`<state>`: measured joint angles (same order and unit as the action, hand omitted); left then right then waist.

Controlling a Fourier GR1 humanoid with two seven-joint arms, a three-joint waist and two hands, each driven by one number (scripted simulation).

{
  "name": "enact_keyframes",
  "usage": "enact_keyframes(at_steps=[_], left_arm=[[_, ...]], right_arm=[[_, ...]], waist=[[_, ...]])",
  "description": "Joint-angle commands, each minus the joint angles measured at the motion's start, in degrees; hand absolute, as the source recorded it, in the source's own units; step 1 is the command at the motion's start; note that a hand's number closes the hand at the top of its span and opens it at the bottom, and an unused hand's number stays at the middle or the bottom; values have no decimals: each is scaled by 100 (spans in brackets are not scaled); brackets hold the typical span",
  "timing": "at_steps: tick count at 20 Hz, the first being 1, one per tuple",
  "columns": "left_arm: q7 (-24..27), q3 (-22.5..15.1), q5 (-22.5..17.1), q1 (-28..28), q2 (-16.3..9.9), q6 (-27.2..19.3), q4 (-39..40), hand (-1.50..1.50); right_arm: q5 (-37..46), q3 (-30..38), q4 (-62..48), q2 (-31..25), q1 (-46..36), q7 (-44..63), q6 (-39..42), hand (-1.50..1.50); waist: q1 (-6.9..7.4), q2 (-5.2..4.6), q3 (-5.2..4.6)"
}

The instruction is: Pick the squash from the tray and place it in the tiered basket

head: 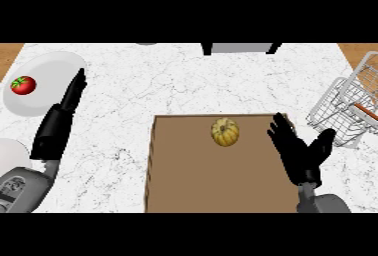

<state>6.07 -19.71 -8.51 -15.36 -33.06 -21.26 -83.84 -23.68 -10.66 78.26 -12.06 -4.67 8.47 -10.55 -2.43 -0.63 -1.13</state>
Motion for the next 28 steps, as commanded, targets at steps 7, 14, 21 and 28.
enact_keyframes(at_steps=[7,14,21,28], left_arm=[[-309,-3,-330,199,810,-305,115,0],[-441,-1,-327,275,1324,-472,-44,0],[-638,-81,-150,347,1343,-602,-257,0],[-606,-145,-139,227,1373,-460,-225,0]], right_arm=[[-152,1667,1326,166,-1917,-872,-1378,150],[-84,403,1318,-673,-1887,956,315,-150],[692,-95,2379,-2367,-2223,2234,1133,-150],[1428,-1412,2665,-3592,-3521,3903,2774,-150]], waist=[[-168,420,263],[211,78,110],[167,144,92],[410,111,60]])
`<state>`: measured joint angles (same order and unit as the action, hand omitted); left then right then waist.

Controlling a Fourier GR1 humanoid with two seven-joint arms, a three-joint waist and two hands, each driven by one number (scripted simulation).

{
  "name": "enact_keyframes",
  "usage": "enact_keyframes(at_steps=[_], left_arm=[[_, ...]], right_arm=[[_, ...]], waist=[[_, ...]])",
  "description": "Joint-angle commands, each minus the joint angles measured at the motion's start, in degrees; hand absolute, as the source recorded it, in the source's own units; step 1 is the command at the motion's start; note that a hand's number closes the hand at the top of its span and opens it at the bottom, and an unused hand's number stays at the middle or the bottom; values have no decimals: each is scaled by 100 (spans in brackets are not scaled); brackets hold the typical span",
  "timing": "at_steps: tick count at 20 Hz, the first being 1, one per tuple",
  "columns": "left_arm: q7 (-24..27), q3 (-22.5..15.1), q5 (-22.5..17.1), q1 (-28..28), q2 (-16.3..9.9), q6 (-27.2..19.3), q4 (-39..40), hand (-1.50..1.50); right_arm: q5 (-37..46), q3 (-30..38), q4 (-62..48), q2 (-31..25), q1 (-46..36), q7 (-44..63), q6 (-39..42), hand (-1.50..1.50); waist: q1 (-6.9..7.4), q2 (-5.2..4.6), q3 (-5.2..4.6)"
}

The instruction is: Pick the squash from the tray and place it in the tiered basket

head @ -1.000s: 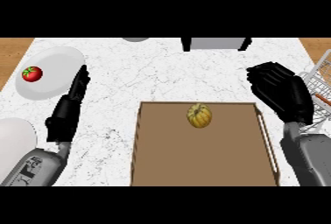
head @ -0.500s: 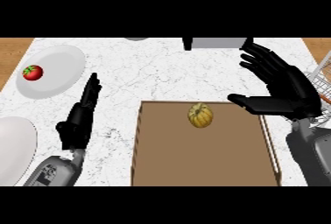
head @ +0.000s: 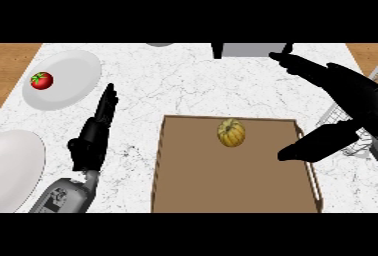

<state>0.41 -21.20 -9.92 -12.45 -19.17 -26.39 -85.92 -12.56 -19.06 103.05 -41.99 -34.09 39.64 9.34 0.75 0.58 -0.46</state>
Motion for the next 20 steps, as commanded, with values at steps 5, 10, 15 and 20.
enact_keyframes(at_steps=[5,10,15,20], left_arm=[[15,-158,39,-112,117,166,48,0],[-164,-211,180,-158,275,-36,0,0],[140,-45,149,-20,251,53,152,0],[-113,90,152,-108,241,-8,3,0]], right_arm=[[527,-1602,-13,-70,-1918,2264,1507,-150],[253,-2214,-798,840,-2736,3124,1789,-150],[218,-2654,-1540,1784,-3358,3604,1545,-150],[-4,-2729,-2412,2164,-3840,3470,1814,-150]], waist=[[333,-59,-18],[184,-50,15],[94,-45,21],[56,-43,32]])
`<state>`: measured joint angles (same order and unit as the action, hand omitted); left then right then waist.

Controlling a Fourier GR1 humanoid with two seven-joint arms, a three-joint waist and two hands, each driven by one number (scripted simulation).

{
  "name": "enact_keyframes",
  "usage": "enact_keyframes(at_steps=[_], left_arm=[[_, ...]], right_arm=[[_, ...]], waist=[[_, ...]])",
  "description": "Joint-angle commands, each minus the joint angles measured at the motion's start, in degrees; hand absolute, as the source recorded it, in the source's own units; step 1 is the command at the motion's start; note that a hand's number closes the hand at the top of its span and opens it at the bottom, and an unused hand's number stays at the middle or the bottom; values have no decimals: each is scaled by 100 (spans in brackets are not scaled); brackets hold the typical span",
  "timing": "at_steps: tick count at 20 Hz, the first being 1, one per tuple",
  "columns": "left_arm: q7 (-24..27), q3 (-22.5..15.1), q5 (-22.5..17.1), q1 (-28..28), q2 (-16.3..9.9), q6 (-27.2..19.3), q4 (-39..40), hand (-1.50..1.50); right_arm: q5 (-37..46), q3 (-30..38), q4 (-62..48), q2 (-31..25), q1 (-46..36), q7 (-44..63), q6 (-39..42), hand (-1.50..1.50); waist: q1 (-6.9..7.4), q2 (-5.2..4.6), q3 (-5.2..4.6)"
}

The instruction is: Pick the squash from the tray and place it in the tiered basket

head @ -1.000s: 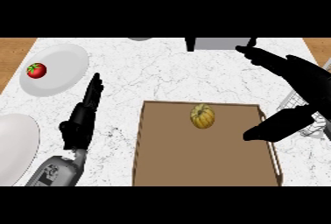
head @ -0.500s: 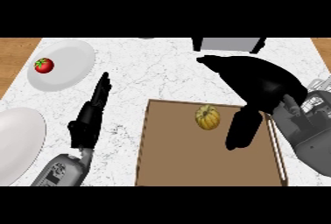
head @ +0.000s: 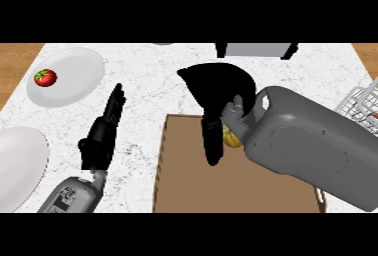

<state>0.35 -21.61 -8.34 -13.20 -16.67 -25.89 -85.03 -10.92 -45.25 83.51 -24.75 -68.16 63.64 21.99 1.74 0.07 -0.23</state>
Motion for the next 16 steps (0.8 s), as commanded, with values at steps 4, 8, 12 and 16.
enact_keyframes(at_steps=[4,8,12,16], left_arm=[[-73,-66,141,117,83,-71,-135,0],[-73,293,-47,24,-192,180,-29,0],[201,155,44,190,55,124,63,0],[159,261,77,202,30,69,25,0]], right_arm=[[-287,-420,-769,589,-342,1173,536,-150],[-448,-615,-1112,772,-533,1412,544,-150],[-520,-790,-1390,890,-692,1422,562,-150],[-574,-1023,-1355,683,-756,1361,748,-150]], waist=[[-113,19,12],[-156,20,8],[-166,12,7],[-192,28,12]])
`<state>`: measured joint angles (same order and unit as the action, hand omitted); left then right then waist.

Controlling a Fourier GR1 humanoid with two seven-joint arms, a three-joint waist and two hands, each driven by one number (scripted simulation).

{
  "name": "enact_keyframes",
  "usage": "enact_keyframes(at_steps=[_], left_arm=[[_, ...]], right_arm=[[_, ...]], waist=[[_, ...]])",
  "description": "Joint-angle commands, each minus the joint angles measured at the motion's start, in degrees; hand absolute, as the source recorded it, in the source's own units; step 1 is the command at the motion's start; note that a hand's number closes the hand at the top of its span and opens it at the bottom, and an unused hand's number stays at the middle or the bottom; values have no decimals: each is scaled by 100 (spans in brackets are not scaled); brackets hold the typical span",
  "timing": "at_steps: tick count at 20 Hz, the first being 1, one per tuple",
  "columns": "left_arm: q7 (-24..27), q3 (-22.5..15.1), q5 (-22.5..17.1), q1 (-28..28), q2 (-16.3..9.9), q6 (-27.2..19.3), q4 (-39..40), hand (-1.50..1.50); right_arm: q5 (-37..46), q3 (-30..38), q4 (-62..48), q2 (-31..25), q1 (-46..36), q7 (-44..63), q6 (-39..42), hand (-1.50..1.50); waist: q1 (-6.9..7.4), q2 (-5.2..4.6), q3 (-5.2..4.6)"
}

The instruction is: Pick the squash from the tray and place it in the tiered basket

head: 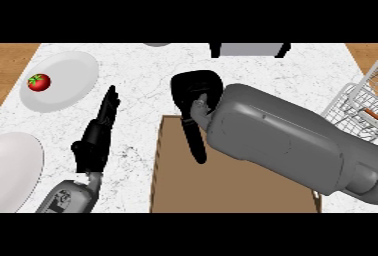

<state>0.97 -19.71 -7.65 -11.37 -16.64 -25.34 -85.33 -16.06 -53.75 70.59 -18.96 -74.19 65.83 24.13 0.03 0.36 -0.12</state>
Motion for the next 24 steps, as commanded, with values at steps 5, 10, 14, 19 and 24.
enact_keyframes(at_steps=[5,10,14,19,24], left_arm=[[-77,-37,90,247,1,-13,-310,0],[-78,134,40,-2,63,135,-46,0],[-56,247,51,-17,39,146,-65,0],[-262,98,154,63,95,193,-154,0],[-43,273,189,-41,161,207,13,0]], right_arm=[[18,-526,-92,-26,-6,972,580,-150],[44,-552,-8,-62,-80,684,809,-150],[228,-806,-63,-106,-161,348,996,-150],[667,-951,-283,-115,-64,213,827,-150],[998,-1021,-458,98,265,366,504,-150]], waist=[[-6,12,7],[-24,-14,6],[-14,-14,6],[-7,-15,8],[-33,-20,7]])
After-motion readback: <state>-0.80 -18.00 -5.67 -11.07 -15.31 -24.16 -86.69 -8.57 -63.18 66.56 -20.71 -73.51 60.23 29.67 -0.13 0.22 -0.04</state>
